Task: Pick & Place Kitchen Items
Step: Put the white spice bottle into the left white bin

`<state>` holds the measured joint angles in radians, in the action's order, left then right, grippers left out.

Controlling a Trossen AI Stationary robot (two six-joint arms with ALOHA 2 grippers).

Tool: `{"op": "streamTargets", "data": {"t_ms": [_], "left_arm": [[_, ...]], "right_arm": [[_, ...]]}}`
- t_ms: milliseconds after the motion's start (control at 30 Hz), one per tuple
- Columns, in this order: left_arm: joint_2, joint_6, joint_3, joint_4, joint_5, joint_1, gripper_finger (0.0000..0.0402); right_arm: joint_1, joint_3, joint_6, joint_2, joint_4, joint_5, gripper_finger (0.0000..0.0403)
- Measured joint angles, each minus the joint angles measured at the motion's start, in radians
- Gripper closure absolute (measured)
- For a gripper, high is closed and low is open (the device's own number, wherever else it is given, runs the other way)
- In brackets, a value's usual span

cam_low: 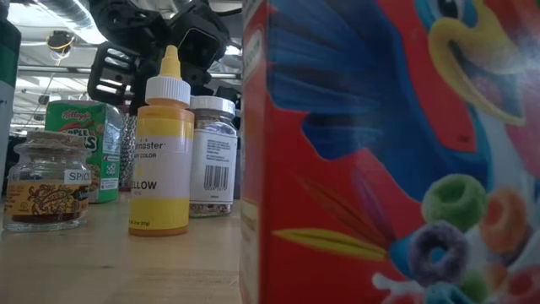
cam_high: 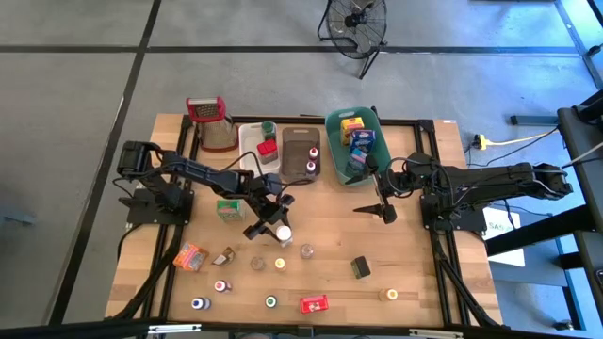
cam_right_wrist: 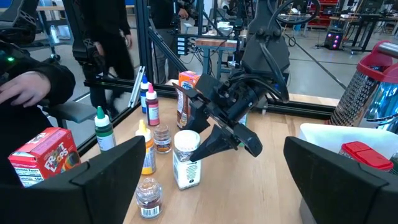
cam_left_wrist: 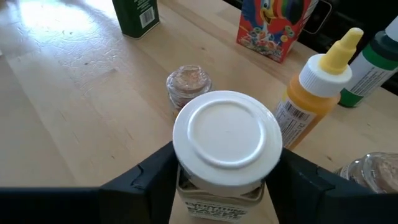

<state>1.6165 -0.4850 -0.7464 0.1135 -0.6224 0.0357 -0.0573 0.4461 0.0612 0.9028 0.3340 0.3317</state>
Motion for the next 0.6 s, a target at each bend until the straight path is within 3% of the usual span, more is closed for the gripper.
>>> {"op": "streamTargets", "data": {"t_ms": [367, 600], "left_arm": [[0.0, -0.02, 0.0, -0.009, -0.028, -0.007, 0.0203], [-0.089, 0.008, 0.0, -0.054, 0.086, -0.007, 0.0203]], "right_arm": [[0.0, 0.0, 0.0, 0.0, 0.0, 0.0, 0.0018], [0.0, 0.0, 0.0, 0.0, -0.001, 0.0, 0.0018]]}}
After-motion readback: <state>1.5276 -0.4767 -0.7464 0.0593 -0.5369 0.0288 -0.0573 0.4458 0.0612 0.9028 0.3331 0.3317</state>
